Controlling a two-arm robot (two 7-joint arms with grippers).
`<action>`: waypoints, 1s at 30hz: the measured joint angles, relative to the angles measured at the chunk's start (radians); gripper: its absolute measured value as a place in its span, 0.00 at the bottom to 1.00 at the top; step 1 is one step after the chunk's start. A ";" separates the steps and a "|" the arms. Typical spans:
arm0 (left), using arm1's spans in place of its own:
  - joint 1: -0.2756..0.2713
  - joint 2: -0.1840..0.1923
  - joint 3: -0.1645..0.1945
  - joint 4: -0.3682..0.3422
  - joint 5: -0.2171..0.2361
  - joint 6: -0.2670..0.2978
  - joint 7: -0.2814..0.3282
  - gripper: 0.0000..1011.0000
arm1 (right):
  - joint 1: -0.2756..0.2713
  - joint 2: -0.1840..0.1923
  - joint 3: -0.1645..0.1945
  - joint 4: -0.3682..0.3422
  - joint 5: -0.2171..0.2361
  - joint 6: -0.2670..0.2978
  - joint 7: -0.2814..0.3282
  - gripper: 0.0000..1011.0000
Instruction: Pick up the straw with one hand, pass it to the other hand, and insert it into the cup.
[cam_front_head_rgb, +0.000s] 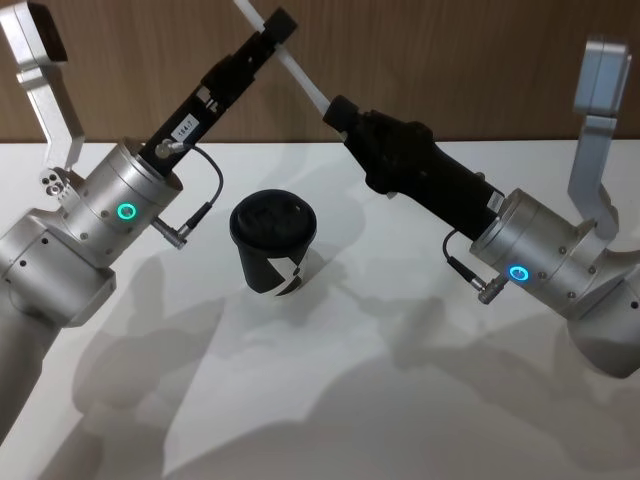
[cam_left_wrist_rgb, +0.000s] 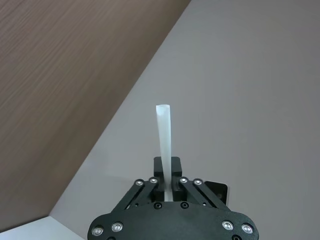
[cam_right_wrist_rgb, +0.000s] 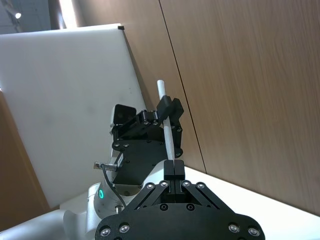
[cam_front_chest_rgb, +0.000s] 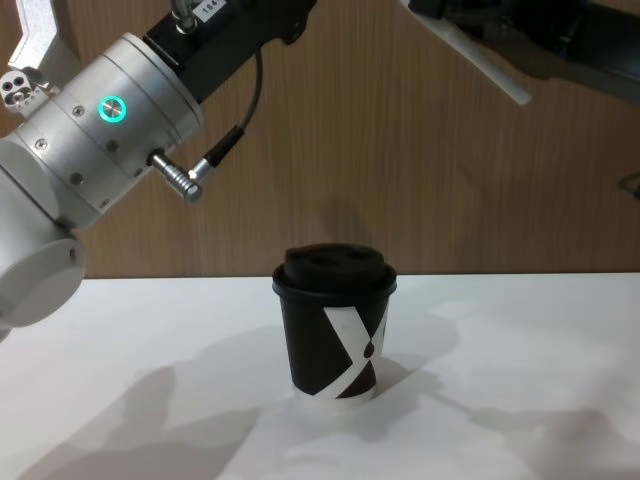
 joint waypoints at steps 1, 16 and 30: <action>0.000 0.000 0.000 0.000 -0.001 0.000 0.000 0.08 | 0.000 0.000 0.000 0.000 0.000 0.000 0.000 0.00; 0.002 0.007 0.005 -0.003 -0.018 -0.011 0.009 0.01 | 0.000 0.000 0.000 0.000 0.000 0.000 0.000 0.04; 0.000 0.013 0.013 -0.007 -0.020 -0.036 0.019 0.01 | 0.000 0.000 0.000 0.000 0.000 0.000 0.000 0.46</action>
